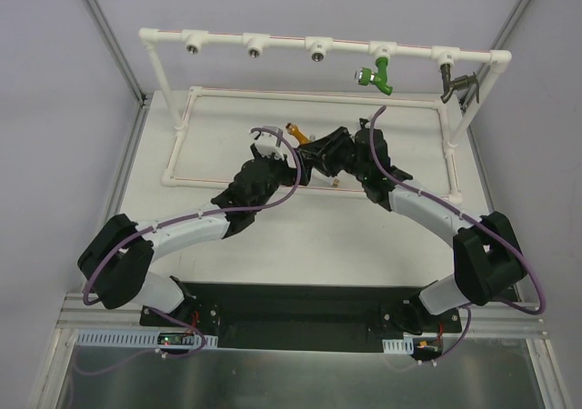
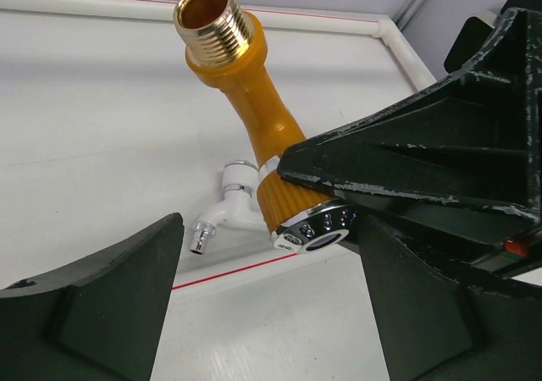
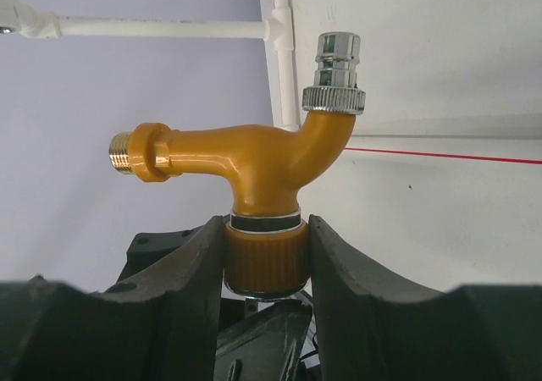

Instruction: Install the water faucets

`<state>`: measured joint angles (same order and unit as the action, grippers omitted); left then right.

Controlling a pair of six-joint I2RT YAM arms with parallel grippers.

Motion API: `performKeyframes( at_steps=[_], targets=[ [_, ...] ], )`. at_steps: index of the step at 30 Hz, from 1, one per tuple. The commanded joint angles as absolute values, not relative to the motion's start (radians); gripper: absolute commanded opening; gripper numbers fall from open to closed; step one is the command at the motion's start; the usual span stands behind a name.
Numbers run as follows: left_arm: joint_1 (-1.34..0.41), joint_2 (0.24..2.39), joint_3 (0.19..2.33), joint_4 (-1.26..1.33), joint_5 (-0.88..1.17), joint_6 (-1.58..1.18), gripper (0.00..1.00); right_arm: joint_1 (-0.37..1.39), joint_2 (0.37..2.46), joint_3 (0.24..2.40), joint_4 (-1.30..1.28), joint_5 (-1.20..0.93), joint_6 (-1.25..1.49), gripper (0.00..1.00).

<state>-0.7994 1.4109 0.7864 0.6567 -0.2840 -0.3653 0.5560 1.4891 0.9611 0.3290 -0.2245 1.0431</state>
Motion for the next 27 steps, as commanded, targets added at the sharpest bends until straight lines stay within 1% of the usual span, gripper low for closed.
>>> performKeyframes(
  at_steps=[1, 8, 11, 12, 14, 15, 16, 18, 19, 21, 22, 23, 24, 25, 26, 27],
  targets=[
    [-0.810, 1.416, 0.776, 0.759, -0.357, -0.311, 0.82, 0.561, 1.477, 1.026, 0.410, -0.268, 1.069, 0.02],
    [-0.810, 1.427, 0.769, 0.857, -0.405, -0.209, 0.81, 0.571, 1.505, 1.045, 0.410, -0.302, 1.081, 0.02],
    [-0.810, 1.439, 0.767, 0.897, -0.425, -0.178, 0.73, 0.572, 1.520, 1.054, 0.410, -0.325, 1.085, 0.02],
    [-0.810, 1.440, 0.765, 0.905, -0.431, -0.173, 0.66, 0.574, 1.525, 1.061, 0.410, -0.334, 1.085, 0.03],
    [-0.808, 1.440, 0.764, 0.925, -0.436, -0.161, 0.58, 0.575, 1.532, 1.066, 0.411, -0.344, 1.083, 0.04],
    [-0.808, 1.440, 0.762, 0.928, -0.436, -0.158, 0.49, 0.574, 1.535, 1.065, 0.411, -0.347, 1.083, 0.04],
    [-0.808, 1.439, 0.764, 0.930, -0.437, -0.155, 0.42, 0.575, 1.537, 1.065, 0.410, -0.347, 1.083, 0.05],
    [-0.810, 1.439, 0.762, 0.931, -0.437, -0.153, 0.32, 0.575, 1.540, 1.068, 0.413, -0.350, 1.080, 0.05],
    [-0.808, 1.436, 0.758, 0.933, -0.436, -0.153, 0.21, 0.575, 1.539, 1.071, 0.413, -0.350, 1.071, 0.06],
    [-0.808, 1.431, 0.753, 0.936, -0.430, -0.146, 0.09, 0.574, 1.540, 1.071, 0.413, -0.350, 1.060, 0.08],
    [-0.808, 1.424, 0.746, 0.936, -0.428, -0.140, 0.00, 0.575, 1.539, 1.071, 0.411, -0.348, 1.054, 0.10],
    [-0.808, 1.417, 0.741, 0.934, -0.426, -0.137, 0.00, 0.574, 1.534, 1.068, 0.411, -0.345, 1.040, 0.13],
    [-0.808, 1.405, 0.727, 0.931, -0.423, -0.127, 0.00, 0.571, 1.528, 1.057, 0.411, -0.335, 1.023, 0.24],
    [-0.807, 1.396, 0.721, 0.930, -0.422, -0.123, 0.00, 0.568, 1.522, 1.054, 0.410, -0.333, 1.013, 0.30],
    [-0.808, 1.376, 0.704, 0.927, -0.419, -0.117, 0.00, 0.566, 1.511, 1.051, 0.408, -0.330, 1.000, 0.47],
    [-0.807, 1.362, 0.697, 0.919, -0.408, -0.103, 0.00, 0.557, 1.506, 1.052, 0.403, -0.330, 0.965, 0.56]
  ],
)
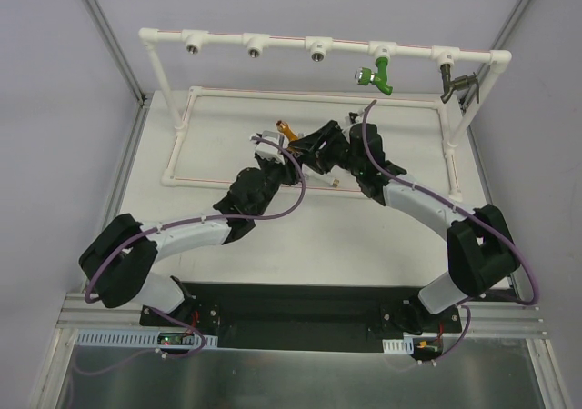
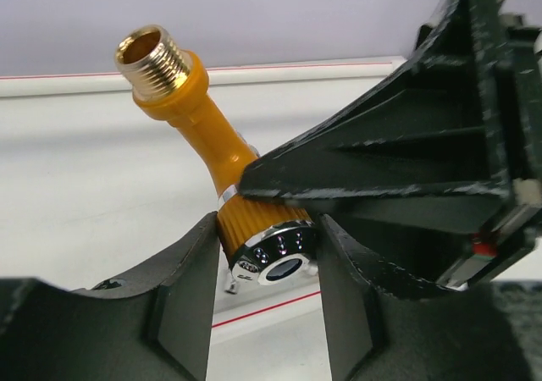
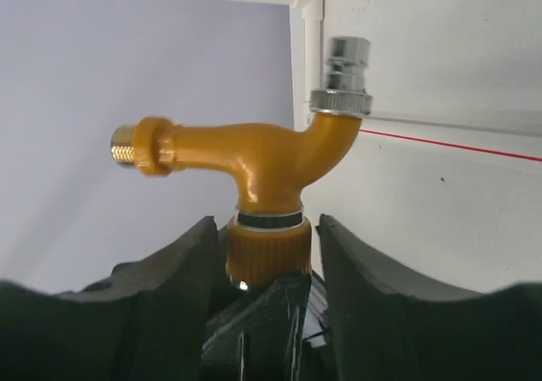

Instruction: Install the water faucets

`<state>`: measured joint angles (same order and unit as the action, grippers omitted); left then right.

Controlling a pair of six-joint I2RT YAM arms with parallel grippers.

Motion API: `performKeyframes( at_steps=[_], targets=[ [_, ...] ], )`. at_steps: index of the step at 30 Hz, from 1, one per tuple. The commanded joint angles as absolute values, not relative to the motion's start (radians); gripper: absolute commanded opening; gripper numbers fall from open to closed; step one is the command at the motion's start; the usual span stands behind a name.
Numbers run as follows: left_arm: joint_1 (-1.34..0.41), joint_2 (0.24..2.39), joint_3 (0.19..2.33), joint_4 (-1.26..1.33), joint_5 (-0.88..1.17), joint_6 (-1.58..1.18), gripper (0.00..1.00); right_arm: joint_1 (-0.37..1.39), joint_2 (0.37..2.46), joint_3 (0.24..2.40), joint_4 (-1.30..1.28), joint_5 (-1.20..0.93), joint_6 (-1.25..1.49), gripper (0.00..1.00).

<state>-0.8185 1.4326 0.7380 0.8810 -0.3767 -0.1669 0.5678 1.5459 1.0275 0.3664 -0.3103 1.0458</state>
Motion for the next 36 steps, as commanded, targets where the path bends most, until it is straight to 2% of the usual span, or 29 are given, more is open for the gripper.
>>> performKeyframes(
  at_steps=[1, 2, 4, 6, 7, 13, 20, 30, 33, 36],
  targets=[
    [-0.805, 1.350, 0.689, 0.898, -0.403, -0.097, 0.00, 0.554, 1.500, 1.055, 0.396, -0.330, 0.944, 0.64],
    [-0.802, 1.318, 0.672, 0.885, -0.393, -0.089, 0.00, 0.551, 1.488, 1.061, 0.376, -0.333, 0.908, 0.80],
    [-0.786, 1.280, 0.654, 0.835, -0.342, -0.080, 0.00, 0.545, 1.474, 1.098, 0.336, -0.344, 0.776, 0.94],
    [-0.764, 1.220, 0.638, 0.781, -0.293, -0.090, 0.00, 0.534, 1.457, 1.127, 0.246, -0.356, 0.683, 0.98],
    [-0.746, 1.200, 0.634, 0.747, -0.191, -0.095, 0.00, 0.528, 1.453, 1.153, 0.223, -0.365, 0.593, 0.99],
    [-0.629, 1.040, 0.666, 0.445, 0.194, -0.038, 0.00, 0.469, 1.430, 1.190, 0.175, -0.532, 0.356, 0.97],
    [-0.558, 0.996, 0.825, 0.140, 0.472, 0.055, 0.00, 0.506, 1.437, 1.245, 0.176, -0.719, 0.144, 0.92],
    [-0.555, 1.038, 0.968, 0.018, 0.687, 0.087, 0.00, 0.560, 1.447, 1.261, 0.176, -0.857, 0.015, 0.92],
    [-0.555, 1.057, 0.986, 0.015, 0.729, 0.094, 0.00, 0.569, 1.454, 1.269, 0.176, -0.870, 0.018, 0.88],
    [-0.555, 1.071, 0.997, 0.009, 0.756, 0.101, 0.00, 0.572, 1.462, 1.276, 0.183, -0.884, 0.032, 0.80]
  ],
)
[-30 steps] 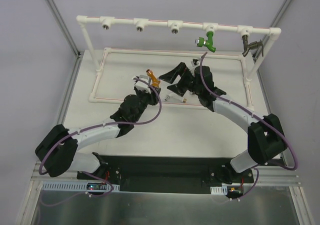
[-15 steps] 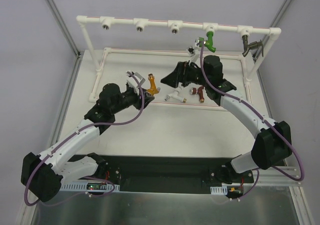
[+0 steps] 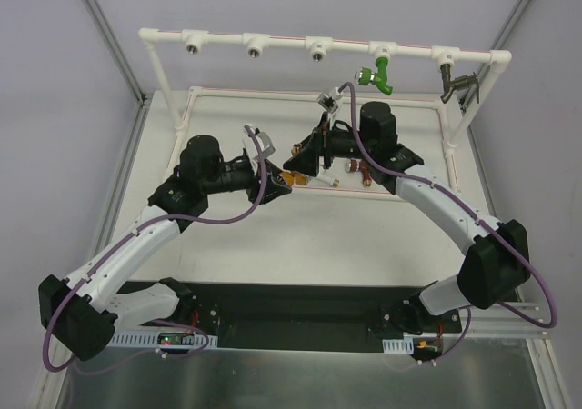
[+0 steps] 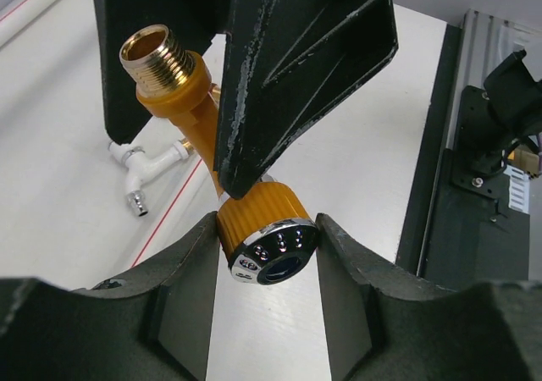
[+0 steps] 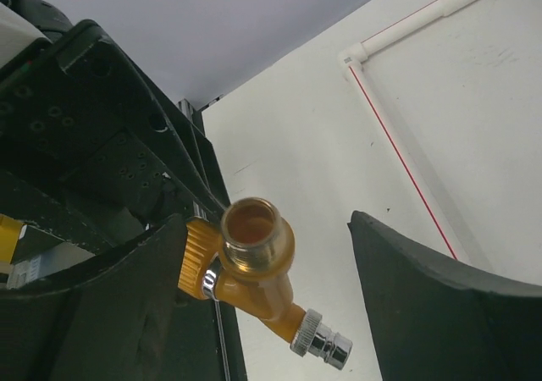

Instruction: Install the water faucets

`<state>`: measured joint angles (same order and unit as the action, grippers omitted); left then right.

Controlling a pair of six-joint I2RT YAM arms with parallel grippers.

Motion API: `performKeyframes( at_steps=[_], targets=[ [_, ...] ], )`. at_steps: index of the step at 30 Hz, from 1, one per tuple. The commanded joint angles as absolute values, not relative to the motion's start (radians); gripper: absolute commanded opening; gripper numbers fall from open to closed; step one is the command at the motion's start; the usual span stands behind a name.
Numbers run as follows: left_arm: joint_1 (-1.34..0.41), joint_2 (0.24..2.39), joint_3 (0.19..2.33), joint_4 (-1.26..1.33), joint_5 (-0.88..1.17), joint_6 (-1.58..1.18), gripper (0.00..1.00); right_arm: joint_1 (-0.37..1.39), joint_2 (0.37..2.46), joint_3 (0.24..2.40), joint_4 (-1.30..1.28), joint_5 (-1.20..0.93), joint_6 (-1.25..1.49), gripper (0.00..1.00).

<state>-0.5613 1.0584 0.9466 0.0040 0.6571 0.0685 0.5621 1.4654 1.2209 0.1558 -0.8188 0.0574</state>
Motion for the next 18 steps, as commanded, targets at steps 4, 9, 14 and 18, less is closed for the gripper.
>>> performKeyframes(
  at_steps=[4, 9, 14, 18],
  targets=[
    [-0.555, 1.069, 0.997, 0.006, 0.733, 0.117, 0.00, 0.572, 1.463, 1.281, 0.195, -0.896, 0.052, 0.51],
    [-0.555, 1.036, 0.982, 0.026, 0.582, 0.107, 0.19, 0.568, 1.457, 1.284, 0.202, -0.878, 0.080, 0.04],
    [-0.555, 0.951, 0.829, 0.306, 0.407, -0.058, 0.43, 0.568, 1.445, 1.286, 0.282, -0.812, 0.176, 0.02],
    [-0.555, 0.908, 0.660, 0.636, 0.249, -0.216, 0.67, 0.568, 1.430, 1.259, 0.348, -0.622, 0.319, 0.02]
  ],
)
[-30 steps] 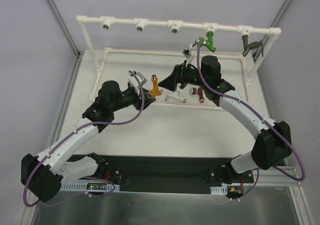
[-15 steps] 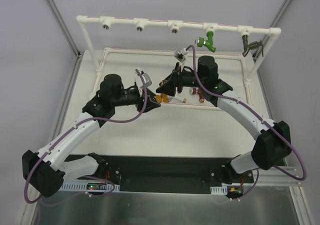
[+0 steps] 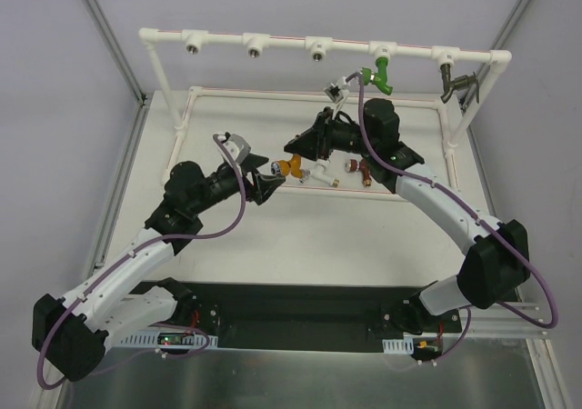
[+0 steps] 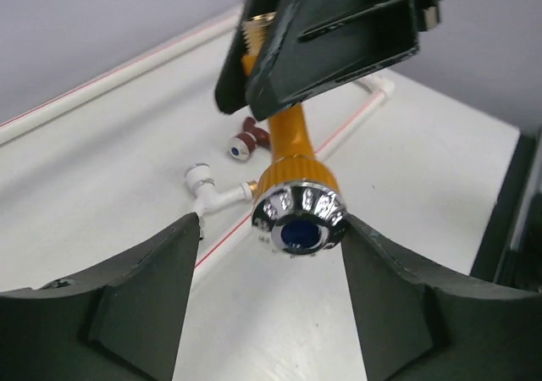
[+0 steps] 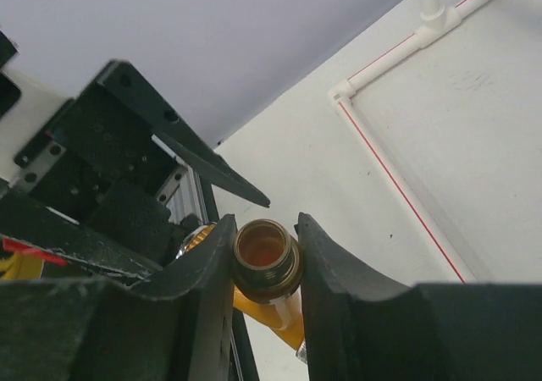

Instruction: Install the water faucets

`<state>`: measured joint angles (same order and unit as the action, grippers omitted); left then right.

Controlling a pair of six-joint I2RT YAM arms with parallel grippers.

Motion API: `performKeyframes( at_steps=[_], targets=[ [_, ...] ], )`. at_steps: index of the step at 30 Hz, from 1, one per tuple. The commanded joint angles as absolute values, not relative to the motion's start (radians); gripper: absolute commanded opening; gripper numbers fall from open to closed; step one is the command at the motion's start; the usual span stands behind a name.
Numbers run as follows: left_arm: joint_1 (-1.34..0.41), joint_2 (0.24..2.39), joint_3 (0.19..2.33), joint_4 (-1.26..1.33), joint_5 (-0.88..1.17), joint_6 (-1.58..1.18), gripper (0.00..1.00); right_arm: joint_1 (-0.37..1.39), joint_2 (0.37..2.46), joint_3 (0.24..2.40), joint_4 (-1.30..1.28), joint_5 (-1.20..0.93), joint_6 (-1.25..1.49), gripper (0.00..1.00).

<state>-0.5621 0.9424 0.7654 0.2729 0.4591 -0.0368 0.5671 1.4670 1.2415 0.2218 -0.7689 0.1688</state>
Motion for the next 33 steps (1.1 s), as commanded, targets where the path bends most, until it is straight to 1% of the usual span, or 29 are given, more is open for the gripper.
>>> performKeyframes(
  at_steps=[1, 5, 9, 14, 18, 21, 24, 29, 33],
  targets=[
    [-0.555, 0.917, 0.647, 0.656, 0.229, -0.230, 0.71, 0.568, 1.421, 1.252, 0.359, -0.591, 0.340, 0.02],
    [-0.558, 0.963, 0.627, 0.799, 0.229, -0.294, 0.82, 0.569, 1.391, 1.220, 0.368, -0.450, 0.466, 0.02],
    [-0.571, 1.023, 0.592, 0.951, 0.207, -0.340, 0.84, 0.572, 1.365, 1.190, 0.383, -0.335, 0.558, 0.02],
    [-0.584, 1.126, 0.621, 1.028, 0.256, -0.425, 0.84, 0.589, 1.336, 1.158, 0.403, -0.267, 0.594, 0.02],
    [-0.595, 1.189, 0.647, 1.086, 0.271, -0.469, 0.82, 0.601, 1.322, 1.143, 0.417, -0.239, 0.612, 0.02],
    [-0.597, 1.251, 0.676, 1.132, 0.294, -0.509, 0.79, 0.603, 1.324, 1.141, 0.423, -0.239, 0.640, 0.02],
    [-0.597, 1.293, 0.701, 1.180, 0.313, -0.552, 0.75, 0.604, 1.321, 1.131, 0.436, -0.233, 0.652, 0.02],
    [-0.606, 1.341, 0.733, 1.216, 0.344, -0.604, 0.64, 0.606, 1.305, 1.115, 0.443, -0.216, 0.655, 0.02],
    [-0.618, 1.371, 0.741, 1.227, 0.342, -0.615, 0.61, 0.606, 1.305, 1.112, 0.451, -0.218, 0.664, 0.02]
  ],
)
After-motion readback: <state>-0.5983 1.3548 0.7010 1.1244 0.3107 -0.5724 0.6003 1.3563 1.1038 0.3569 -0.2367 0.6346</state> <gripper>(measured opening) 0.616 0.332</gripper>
